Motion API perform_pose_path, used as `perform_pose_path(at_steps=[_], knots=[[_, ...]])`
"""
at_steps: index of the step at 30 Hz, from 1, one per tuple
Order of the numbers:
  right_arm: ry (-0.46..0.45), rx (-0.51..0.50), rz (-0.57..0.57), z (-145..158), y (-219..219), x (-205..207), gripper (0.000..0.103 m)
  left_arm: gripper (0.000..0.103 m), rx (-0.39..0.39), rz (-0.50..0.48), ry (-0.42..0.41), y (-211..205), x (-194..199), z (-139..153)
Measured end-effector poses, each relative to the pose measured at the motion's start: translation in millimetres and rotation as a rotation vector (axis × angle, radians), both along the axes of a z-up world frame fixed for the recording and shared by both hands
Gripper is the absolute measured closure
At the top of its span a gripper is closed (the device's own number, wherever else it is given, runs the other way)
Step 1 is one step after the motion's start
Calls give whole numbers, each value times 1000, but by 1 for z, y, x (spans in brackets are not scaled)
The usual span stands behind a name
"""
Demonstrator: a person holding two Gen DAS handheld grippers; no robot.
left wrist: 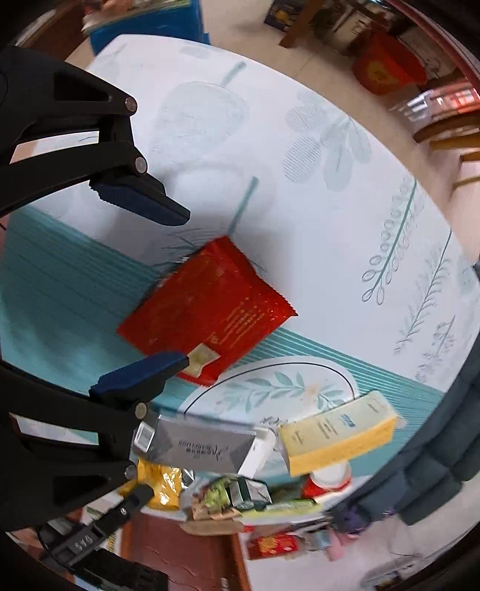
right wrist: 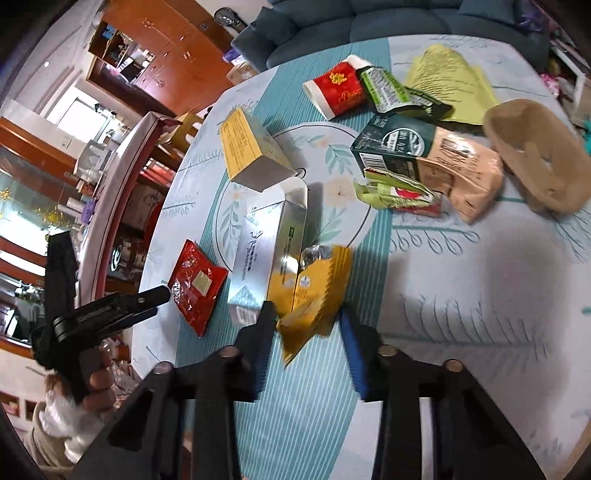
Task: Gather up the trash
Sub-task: 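Grasp the red square packet with the left gripper while the right grasps the yellow wrapper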
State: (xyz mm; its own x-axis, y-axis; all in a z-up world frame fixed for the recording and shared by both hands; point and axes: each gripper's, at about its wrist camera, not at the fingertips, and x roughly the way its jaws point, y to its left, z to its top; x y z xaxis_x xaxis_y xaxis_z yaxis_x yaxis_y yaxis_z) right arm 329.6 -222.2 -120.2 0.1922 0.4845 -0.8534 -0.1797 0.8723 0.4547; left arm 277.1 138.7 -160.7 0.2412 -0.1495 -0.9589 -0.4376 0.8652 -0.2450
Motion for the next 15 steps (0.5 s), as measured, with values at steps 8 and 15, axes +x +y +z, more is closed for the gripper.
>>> perform_pose_path(at_steps=[8, 15], knots=[[2, 40, 78, -7, 1, 4, 71, 35, -19, -203, 51, -14, 32, -22], [15, 71, 77, -11, -3, 7, 71, 31, -15, -135, 66, -21, 42, -25]])
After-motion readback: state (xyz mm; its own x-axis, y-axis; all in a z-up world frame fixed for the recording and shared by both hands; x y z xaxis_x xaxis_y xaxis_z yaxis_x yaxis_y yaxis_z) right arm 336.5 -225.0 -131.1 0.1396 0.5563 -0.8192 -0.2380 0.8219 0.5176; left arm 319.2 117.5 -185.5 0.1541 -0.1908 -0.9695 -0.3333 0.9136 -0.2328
